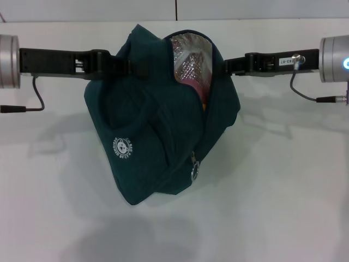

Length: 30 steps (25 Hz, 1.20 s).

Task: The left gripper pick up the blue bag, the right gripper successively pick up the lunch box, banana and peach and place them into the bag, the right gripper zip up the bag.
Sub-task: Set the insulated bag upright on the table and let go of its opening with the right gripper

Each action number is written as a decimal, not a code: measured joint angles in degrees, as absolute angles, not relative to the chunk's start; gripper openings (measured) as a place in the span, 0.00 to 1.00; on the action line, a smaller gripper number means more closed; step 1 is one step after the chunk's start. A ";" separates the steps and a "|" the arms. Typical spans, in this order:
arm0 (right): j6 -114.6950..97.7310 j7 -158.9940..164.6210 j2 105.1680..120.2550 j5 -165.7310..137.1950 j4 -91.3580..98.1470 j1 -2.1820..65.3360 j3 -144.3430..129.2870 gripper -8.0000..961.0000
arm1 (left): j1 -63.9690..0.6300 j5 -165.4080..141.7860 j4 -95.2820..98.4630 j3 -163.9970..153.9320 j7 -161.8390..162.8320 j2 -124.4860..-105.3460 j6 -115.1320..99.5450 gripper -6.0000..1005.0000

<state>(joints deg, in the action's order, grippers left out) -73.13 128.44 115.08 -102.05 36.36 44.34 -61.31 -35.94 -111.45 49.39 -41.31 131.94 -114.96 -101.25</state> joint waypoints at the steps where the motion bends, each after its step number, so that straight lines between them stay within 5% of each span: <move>1: -73.14 128.35 115.08 -102.07 36.37 44.40 -61.32 0.46 | -35.96 -111.45 49.39 -41.31 131.94 -114.96 -101.25 0.09; 9: -73.64 126.54 115.15 -100.95 36.96 44.01 -60.96 0.15 | -35.97 -111.45 49.39 -41.30 131.90 -114.96 -101.24 0.09; 20: -80.23 118.84 115.19 -92.18 40.30 40.35 -60.70 0.04 | -36.12 -109.86 48.47 -41.31 131.56 -115.38 -101.24 0.10; 30: -88.69 118.54 115.08 -87.96 51.88 31.33 -60.23 0.04 | -37.48 -108.32 38.58 -41.12 126.53 -116.72 -98.67 0.10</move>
<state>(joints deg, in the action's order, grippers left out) -88.69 118.54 115.08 -87.96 51.88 31.33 -60.23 -37.48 -108.32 38.58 -41.12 126.53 -116.72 -98.67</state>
